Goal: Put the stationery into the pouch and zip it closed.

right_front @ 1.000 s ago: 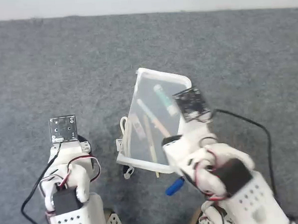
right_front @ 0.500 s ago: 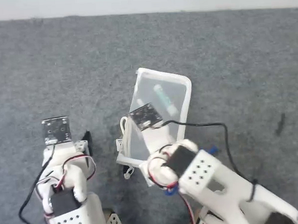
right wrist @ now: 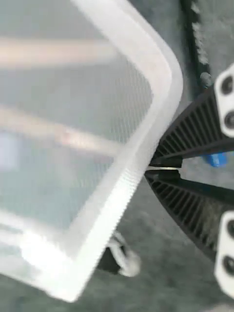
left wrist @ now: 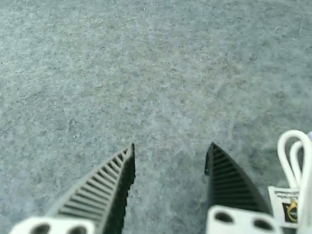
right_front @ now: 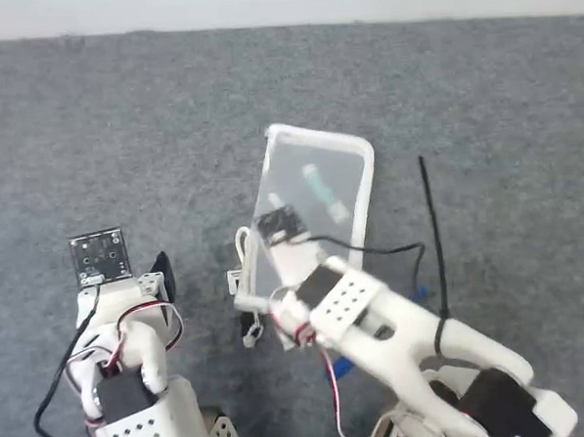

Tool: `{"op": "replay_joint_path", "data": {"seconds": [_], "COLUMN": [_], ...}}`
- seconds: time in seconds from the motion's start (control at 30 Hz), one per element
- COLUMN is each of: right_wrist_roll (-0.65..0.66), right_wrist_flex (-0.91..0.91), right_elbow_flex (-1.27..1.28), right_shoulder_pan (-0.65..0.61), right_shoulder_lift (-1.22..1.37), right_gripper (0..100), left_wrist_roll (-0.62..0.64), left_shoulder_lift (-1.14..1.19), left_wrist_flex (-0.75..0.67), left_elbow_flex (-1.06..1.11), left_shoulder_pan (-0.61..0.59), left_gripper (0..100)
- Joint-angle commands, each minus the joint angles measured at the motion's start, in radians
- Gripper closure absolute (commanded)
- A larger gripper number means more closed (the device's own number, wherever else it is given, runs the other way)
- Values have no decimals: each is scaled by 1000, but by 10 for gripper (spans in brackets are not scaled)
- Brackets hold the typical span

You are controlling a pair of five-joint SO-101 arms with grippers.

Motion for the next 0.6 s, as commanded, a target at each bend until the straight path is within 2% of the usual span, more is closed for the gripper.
{"op": "replay_joint_path", "data": {"seconds": [0.0, 0.23, 0.57], "right_wrist_roll": [91, 229, 242], "right_wrist_flex": [-93, -257, -275], "right_elbow_flex": [-63, -84, -269], "right_shoulder_pan": [117, 254, 366], "right_shoulder_lift": [-8, -5, 33], "right_gripper": [993, 993, 992], "left_wrist_roll": [0, 0, 0], "left_shoulder_lift": [-6, -6, -6], "left_wrist_flex": [-25, -23, -23], "left_elbow_flex": [-22, -22, -21], "left_shoulder_pan": [-6, -6, -5], "left_gripper": [776, 776, 776]}}
